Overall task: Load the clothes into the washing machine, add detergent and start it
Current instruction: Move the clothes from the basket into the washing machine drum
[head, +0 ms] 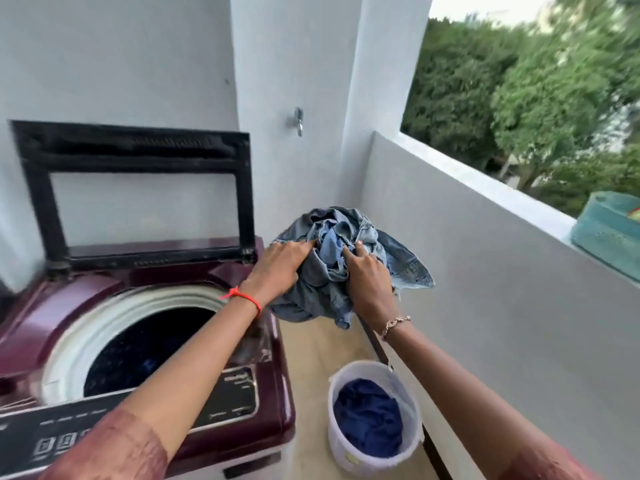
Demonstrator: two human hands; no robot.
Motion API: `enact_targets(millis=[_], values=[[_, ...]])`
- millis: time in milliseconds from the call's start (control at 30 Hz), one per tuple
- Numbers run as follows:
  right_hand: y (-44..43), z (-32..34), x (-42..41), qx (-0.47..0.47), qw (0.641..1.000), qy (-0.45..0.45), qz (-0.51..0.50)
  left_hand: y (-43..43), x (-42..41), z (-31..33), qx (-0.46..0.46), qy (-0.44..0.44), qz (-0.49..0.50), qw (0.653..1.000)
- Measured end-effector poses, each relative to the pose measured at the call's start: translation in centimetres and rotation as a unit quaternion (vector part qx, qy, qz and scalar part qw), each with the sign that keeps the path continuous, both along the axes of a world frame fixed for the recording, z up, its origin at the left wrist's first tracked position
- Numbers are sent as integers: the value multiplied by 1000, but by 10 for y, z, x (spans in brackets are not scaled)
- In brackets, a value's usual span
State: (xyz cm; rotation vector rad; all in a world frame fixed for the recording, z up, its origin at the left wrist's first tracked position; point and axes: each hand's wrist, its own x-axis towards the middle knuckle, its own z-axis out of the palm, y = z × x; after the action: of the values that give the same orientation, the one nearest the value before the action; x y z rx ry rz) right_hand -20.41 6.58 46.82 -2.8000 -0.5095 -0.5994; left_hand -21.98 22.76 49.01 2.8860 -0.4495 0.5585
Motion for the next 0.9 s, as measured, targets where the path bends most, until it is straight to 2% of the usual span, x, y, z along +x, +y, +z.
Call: enact_targets(millis=[167, 367, 533, 667, 800, 900], values=[[70, 39, -14, 20, 997, -44, 64, 68, -36, 41, 25, -41, 62, 997], [161, 24, -31, 36, 990, -29, 134, 155, -69, 32, 44, -27, 123, 991], [235, -25, -31, 21, 986, 41, 161, 226, -81, -17, 25, 24, 139, 990], [285, -83, -29, -31, 977, 107, 181, 279, -77, -75, 19, 111, 131, 985], [311, -127, -32, -81, 966, 172, 178, 308, -72, -127, 0, 201, 134, 970], [325, -155, -33, -113, 955, 220, 165, 320, -65, -163, -2, 237, 124, 964]])
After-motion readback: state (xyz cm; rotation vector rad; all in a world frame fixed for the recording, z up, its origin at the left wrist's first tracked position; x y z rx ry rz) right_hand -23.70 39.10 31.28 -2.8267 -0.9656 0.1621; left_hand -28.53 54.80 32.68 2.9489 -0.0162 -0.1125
